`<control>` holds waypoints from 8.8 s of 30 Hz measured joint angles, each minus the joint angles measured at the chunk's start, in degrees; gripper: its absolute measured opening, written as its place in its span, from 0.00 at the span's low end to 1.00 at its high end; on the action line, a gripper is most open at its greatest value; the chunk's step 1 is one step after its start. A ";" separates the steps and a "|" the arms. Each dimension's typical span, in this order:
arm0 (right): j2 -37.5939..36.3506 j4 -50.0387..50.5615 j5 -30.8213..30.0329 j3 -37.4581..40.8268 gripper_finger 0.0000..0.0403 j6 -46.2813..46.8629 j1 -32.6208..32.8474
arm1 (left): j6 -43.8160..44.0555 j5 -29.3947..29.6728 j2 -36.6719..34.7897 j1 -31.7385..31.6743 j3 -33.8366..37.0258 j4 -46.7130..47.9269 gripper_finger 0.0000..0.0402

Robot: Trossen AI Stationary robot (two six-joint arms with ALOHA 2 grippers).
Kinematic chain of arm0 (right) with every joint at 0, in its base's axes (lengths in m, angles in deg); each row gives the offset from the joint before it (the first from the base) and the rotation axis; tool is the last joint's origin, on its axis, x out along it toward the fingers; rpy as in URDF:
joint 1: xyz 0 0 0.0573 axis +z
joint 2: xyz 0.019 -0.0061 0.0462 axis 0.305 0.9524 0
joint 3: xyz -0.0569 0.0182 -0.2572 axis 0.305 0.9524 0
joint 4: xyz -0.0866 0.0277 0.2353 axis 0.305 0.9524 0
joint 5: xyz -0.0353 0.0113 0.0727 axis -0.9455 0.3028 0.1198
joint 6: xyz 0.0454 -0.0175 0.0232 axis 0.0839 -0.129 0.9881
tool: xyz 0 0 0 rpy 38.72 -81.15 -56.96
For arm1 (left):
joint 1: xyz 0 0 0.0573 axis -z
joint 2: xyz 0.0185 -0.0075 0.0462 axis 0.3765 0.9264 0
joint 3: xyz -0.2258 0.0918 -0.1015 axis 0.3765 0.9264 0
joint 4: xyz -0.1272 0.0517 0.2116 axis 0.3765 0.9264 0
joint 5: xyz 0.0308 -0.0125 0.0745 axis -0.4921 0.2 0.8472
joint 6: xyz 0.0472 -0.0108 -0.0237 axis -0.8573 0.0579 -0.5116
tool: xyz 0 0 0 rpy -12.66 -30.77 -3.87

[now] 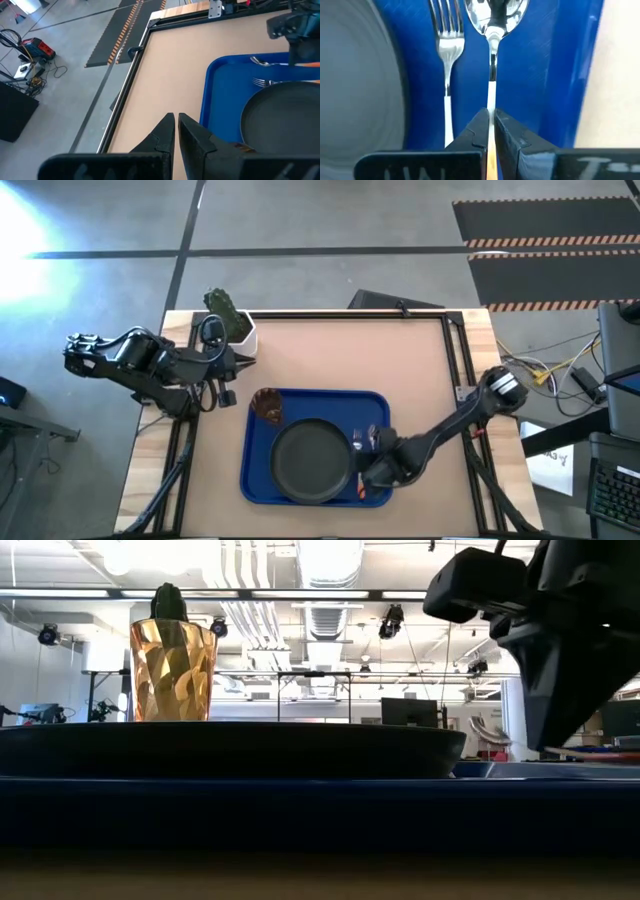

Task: Pick and place plate/cup/fork/spoon on tray
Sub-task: Put the orange spoon on the blue serving tray to the right side of the orange fork, then adjust the blue serving tray, then return to Home Position

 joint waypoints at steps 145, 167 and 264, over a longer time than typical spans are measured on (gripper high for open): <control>-0.42 -4.69 12.90 9.07 0.02 -66.69 -30.55 | 0.15 -0.24 -0.24 0.02 0.59 -1.03 0.02; -0.27 -2.31 11.50 9.64 0.02 -77.68 -36.29 | 0.09 -0.74 -0.39 0.02 0.59 -0.97 0.02; -30.62 12.90 34.09 -45.62 0.02 -114.50 -32.60 | 17.48 -37.48 -50.29 0.00 14.53 3.88 0.02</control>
